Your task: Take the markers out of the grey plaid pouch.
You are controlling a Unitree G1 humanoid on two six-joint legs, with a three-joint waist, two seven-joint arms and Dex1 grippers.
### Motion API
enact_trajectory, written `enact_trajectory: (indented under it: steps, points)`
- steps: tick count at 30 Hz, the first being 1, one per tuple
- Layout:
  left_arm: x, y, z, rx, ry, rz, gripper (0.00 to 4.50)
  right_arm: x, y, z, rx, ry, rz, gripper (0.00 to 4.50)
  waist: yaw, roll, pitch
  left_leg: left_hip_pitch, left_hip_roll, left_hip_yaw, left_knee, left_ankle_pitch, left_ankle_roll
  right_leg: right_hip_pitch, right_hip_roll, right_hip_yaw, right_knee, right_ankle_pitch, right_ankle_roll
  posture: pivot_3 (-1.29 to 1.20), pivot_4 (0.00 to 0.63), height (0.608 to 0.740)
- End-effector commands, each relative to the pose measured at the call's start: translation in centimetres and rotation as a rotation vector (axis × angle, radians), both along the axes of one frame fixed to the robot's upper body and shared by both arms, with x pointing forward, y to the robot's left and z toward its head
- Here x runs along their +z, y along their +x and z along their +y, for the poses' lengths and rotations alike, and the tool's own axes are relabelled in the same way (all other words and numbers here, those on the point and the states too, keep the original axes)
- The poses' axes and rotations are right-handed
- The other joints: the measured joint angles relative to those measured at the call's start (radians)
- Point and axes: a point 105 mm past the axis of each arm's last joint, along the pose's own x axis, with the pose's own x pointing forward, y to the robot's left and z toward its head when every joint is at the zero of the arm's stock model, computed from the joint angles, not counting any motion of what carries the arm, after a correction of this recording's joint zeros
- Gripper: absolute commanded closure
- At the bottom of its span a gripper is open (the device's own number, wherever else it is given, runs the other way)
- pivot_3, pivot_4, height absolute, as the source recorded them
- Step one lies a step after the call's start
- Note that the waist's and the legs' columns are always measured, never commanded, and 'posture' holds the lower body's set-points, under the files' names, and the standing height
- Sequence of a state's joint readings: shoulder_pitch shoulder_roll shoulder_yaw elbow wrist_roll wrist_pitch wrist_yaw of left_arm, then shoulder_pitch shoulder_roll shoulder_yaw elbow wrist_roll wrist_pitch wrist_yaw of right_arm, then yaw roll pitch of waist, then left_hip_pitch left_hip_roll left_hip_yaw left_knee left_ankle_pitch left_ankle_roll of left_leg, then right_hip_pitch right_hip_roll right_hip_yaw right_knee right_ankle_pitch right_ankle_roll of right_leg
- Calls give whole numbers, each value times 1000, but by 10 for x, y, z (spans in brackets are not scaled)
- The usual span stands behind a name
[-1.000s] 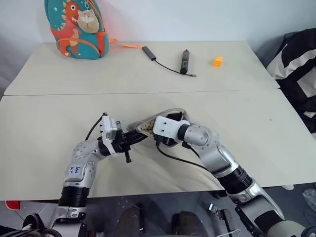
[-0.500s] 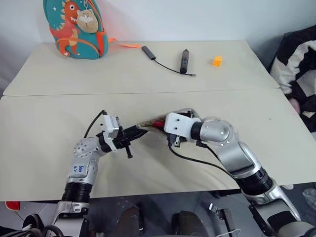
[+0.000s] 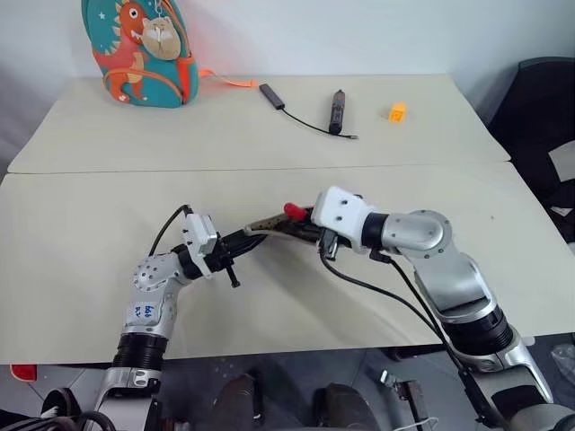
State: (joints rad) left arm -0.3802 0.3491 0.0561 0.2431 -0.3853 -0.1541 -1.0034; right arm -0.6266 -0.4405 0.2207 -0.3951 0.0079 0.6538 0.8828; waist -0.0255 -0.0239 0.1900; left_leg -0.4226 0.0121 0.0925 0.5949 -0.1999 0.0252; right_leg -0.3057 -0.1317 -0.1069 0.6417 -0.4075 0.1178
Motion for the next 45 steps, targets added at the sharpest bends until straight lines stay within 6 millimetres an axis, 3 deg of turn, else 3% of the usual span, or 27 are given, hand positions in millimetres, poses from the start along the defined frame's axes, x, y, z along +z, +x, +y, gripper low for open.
enact_trajectory:
  steps: [1, 4, 7, 8, 11, 13, 16, 18, 24, 31, 32, 39, 45]
  points:
    - [4, 0, 2, 16, 3, -25, 4500, 44, -20, -2, 95, 214, 39, 3796, -1, 0, 0, 0, 0, 0, 0, 0, 0, 0, 0, 0, 0, 0, 0, 0, 150, 740]
    - [5, 2, 5, 28, 8, -28, 4500, 53, -26, -6, 118, 286, 110, 3796, -1, 0, 0, 0, 0, -1, 0, 0, 1, 0, 0, 0, 0, 0, 0, 0, 150, 740]
    - [5, 3, 7, 32, 15, -30, 4500, 66, -19, -16, 65, 356, 139, 3796, -1, 0, 0, 0, 0, -1, 0, -1, 1, 0, 0, 1, 0, 0, 0, 0, 150, 740]
    - [5, 3, 8, 34, 17, -30, 4500, 68, -13, -23, 17, 362, 148, 3796, -1, 0, 0, 0, 0, 0, 0, -1, 1, 0, -1, 1, -1, 0, 0, 0, 150, 740]
    - [7, 5, 18, 60, 23, -37, 4500, 64, 13, -69, -213, 290, 160, 3796, 2, 0, 0, 0, 0, 0, 0, -1, 1, 0, -1, 1, -1, 0, 0, 0, 150, 740]
    - [9, 6, 24, 77, 24, -38, 4500, 54, 21, -93, -318, 208, 174, 3796, 9, 0, 0, -1, 0, 0, 0, -1, 2, 0, -1, 0, -3, 0, 0, 0, 150, 740]
    - [8, 4, 26, 79, 29, -42, 4500, 8, 25, -144, -501, -63, 228, 3796, 14, 0, 0, -1, 0, 1, -1, -2, 2, 0, -1, 1, -5, 1, 0, 0, 150, 740]
    - [6, 3, 25, 75, 29, -42, 4500, -11, 28, -171, -607, -112, 263, 3796, 20, 0, 0, -1, 0, 1, -1, -3, 1, 1, -1, 0, -7, 1, 0, 0, 150, 740]
    - [9, 2, 17, 62, 14, -55, 4500, -53, 29, -218, -792, -165, 390, 3796, 18, 1, 1, -1, 1, 5, 0, -3, 1, 0, 0, -4, -6, 1, 1, 0, 150, 740]
    - [7, -1, 18, 64, 15, -53, 4500, -61, 38, -220, -835, 5, 464, 3796, 21, 1, 1, -1, 1, 4, 2, -3, 2, 1, 0, -3, -7, 1, 1, 0, 150, 740]
    - [7, -1, 18, 63, 15, -53, 4500, -62, 38, -216, -821, 39, 486, 3107, 20, 1, 1, -1, 1, 5, 2, -3, 2, 1, 0, -3, -7, 1, 1, 0, 150, 740]
    - [6, -3, 16, 58, 19, -51, 4500, -58, 43, -213, -816, 18, 438, 968, 22, 1, 1, -1, 1, 4, 2, -3, 2, 1, 0, -2, -7, 1, 2, 0, 150, 740]
    - [6, -2, 16, 56, 18, -51, 4500, -39, 46, -204, -779, 74, 392, 968, 22, 1, 1, -1, 1, 4, 1, -3, 2, 1, 0, -3, -7, 1, 2, 0, 150, 740]
